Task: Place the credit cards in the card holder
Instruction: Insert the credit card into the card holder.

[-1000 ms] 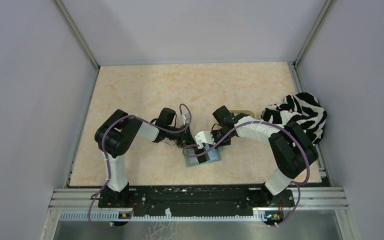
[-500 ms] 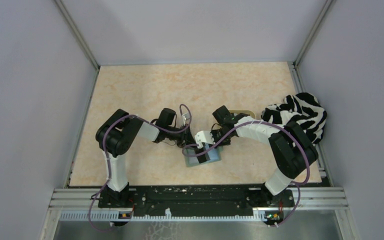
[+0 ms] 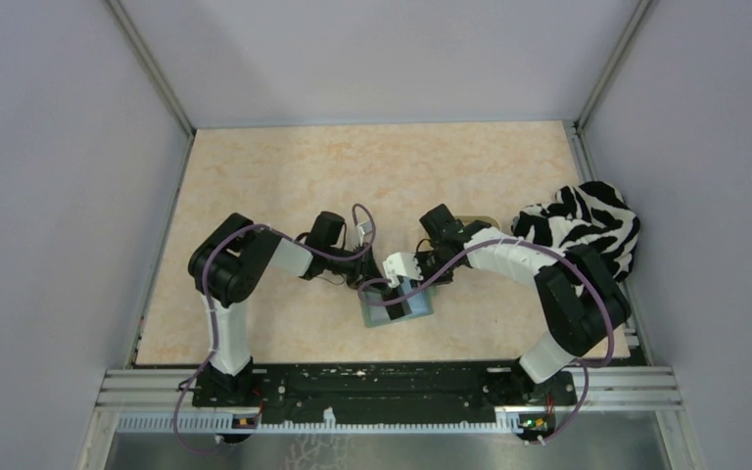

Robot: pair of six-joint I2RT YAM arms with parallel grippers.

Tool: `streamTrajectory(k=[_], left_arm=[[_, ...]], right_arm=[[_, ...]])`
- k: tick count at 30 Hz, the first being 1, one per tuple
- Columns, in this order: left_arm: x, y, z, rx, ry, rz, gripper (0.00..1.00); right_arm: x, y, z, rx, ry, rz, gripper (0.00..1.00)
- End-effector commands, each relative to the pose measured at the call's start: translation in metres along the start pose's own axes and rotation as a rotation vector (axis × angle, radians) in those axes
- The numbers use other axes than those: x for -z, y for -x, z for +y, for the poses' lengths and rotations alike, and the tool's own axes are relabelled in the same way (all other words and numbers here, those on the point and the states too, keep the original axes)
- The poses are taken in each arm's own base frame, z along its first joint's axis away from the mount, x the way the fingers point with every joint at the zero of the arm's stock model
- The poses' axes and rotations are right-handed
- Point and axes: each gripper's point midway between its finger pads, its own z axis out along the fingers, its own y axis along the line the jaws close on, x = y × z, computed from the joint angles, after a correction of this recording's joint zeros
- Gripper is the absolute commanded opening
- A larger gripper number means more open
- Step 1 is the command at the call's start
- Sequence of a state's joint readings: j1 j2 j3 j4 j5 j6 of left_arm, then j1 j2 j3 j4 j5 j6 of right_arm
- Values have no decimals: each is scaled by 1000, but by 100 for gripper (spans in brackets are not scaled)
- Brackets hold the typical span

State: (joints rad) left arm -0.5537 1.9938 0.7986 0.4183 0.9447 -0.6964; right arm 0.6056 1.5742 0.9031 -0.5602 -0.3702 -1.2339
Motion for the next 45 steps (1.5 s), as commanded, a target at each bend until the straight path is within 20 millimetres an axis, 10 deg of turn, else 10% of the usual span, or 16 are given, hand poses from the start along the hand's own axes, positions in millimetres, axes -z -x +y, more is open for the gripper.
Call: streamTrajectory(k=[1,11,21,45], left_arm=[[-4,-3,12,4,29,11,13],[-6,-3,15,9,30,16,15],[-6,-3,18,15,34,16,16],[-7,-5,18,14,26,25,18]], right_arm=[[18,23,-8,33,-32,-75,27],[28,87,13,126,61,-278,22],[-3,139,29,167,67,-295,14],[-49,124,7,176,-60,-48,10]])
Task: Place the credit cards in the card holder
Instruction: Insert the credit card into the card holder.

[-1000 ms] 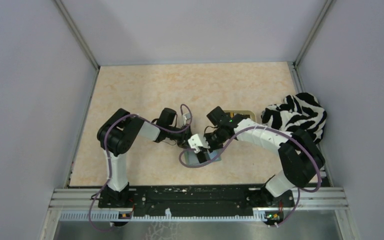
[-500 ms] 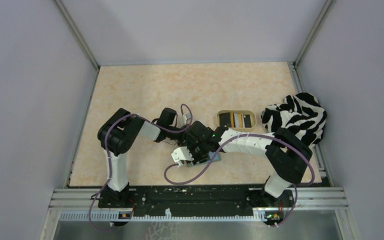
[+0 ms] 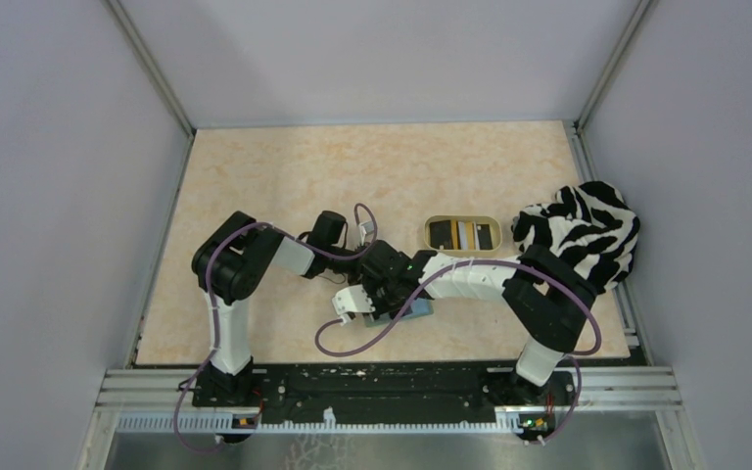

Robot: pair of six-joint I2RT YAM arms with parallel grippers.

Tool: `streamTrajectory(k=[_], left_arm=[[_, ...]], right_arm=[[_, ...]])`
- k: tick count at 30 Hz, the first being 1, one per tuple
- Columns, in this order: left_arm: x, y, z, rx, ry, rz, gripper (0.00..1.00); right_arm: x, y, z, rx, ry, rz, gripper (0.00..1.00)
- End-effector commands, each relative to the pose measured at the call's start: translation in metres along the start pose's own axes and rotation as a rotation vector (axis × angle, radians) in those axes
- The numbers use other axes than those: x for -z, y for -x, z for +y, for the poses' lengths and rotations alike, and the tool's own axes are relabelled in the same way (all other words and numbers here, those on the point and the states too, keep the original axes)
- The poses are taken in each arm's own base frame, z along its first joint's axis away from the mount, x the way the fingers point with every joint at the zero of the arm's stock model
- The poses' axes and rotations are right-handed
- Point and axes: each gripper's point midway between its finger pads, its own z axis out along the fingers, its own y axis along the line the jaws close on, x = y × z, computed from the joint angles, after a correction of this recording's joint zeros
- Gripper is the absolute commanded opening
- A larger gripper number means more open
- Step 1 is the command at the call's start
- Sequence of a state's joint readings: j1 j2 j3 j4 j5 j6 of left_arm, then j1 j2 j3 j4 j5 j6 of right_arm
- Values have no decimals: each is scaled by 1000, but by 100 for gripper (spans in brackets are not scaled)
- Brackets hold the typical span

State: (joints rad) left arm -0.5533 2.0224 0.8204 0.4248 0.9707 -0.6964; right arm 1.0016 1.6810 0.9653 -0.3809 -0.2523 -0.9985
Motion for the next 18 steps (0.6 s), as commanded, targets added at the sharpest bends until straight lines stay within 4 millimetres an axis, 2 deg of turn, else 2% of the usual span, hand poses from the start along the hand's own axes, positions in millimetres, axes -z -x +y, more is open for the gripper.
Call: streamTrajectory(k=[1,18], left_arm=[[-4,-7,18,14,46,9,18],[-3,-4,16,4,49,12,25]], right_arm=[[4,10,-20,27,-66,6,10],[14,-13,-25,6,-107,90,9]])
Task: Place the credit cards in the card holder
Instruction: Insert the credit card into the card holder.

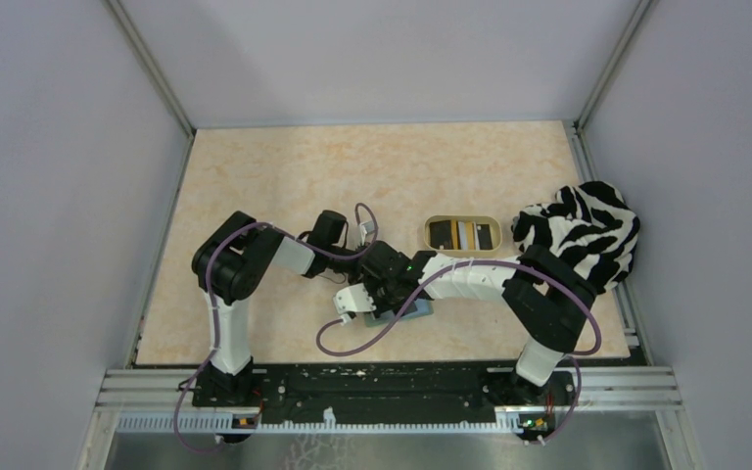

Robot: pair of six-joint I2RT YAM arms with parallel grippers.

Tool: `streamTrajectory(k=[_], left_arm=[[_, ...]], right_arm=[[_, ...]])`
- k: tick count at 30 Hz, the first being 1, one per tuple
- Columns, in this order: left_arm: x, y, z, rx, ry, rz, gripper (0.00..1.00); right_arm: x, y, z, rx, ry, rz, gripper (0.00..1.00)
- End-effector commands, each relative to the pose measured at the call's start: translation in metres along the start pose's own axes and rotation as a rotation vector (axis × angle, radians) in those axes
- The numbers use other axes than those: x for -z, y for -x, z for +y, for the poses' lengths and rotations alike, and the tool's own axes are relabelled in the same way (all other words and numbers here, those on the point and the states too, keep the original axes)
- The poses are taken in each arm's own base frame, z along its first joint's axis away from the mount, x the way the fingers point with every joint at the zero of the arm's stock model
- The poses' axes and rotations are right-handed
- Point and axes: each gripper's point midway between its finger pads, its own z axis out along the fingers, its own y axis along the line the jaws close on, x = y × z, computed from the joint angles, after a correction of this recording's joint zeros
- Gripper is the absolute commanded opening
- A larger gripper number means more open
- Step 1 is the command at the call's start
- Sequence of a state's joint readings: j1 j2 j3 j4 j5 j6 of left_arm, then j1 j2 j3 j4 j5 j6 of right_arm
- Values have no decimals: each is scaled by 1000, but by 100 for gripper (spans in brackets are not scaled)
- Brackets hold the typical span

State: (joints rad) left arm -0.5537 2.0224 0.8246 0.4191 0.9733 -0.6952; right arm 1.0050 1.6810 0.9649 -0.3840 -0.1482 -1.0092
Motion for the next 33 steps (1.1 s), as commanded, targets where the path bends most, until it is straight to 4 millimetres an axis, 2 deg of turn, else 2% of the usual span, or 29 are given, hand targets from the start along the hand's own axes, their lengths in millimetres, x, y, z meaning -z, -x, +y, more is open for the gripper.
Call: streamTrajectory(k=[1,23,30,33], left_arm=[[-3,-5,17,4,50,10,25],[0,2,13,-5,66,-26,28],[4,10,5,-29,70,-68,30],[8,14,-3,-48,64,-98,31]], right_arm=[[9,-1,-16,-14,-54,3,9],[27,-32,-16,-87,-35,27,9],[30,-34,-16,-97,-28,25,9],[35,-26,-17,-98,-23,-13,9]])
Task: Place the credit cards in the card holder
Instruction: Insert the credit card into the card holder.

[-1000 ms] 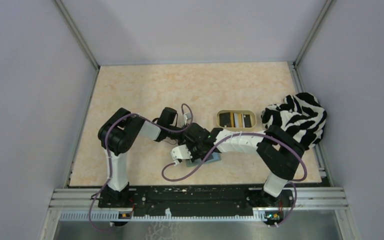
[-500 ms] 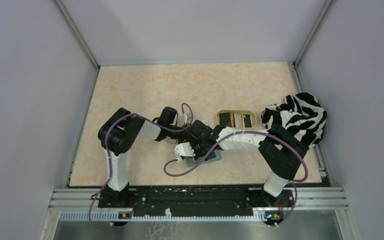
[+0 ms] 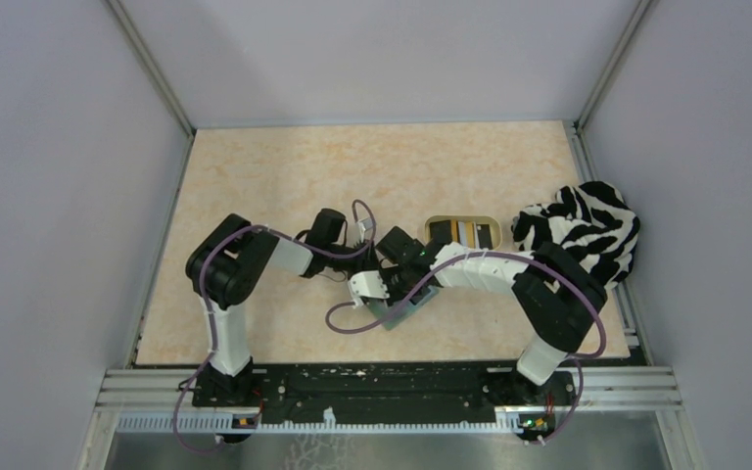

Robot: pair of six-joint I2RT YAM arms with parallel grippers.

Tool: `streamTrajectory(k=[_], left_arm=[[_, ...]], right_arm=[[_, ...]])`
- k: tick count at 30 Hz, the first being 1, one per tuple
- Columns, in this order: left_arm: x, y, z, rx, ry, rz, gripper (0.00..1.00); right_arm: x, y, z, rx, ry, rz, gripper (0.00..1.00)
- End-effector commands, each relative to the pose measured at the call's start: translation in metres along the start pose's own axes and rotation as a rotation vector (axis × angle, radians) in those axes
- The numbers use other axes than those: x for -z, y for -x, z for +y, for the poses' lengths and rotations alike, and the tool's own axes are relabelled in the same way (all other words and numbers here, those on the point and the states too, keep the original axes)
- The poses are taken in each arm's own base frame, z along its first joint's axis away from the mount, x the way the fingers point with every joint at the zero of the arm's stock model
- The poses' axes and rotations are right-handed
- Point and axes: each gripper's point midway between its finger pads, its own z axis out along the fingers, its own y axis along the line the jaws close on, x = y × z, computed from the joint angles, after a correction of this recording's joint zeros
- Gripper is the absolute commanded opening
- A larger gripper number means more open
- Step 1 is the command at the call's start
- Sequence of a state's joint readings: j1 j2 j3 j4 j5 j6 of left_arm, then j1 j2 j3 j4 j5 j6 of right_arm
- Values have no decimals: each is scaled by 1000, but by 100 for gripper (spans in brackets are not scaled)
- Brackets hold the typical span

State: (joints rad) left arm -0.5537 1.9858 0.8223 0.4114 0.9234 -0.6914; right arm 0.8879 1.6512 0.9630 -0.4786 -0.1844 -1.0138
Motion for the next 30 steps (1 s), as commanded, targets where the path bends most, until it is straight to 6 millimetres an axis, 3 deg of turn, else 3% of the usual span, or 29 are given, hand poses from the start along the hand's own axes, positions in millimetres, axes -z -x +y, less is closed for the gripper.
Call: streamTrajectory(k=[1,11,19,26,30], left_arm=[[7,8,-2,-29,35,-66,31],[25,21,-28,-101,18,-200,31],[55,22,-71,-250,-56,-350,28],[105,20,-128,-464,-103,-562,29],[128,16,-130,-484,-69,-688,44]], right_arm=[[22,16,-13,14,-47,-74,9],[50,44,-5,-31,50,-290,11],[89,45,-36,-225,-15,-438,14],[117,37,-68,-505,-22,-499,20],[131,31,-74,-568,-9,-554,22]])
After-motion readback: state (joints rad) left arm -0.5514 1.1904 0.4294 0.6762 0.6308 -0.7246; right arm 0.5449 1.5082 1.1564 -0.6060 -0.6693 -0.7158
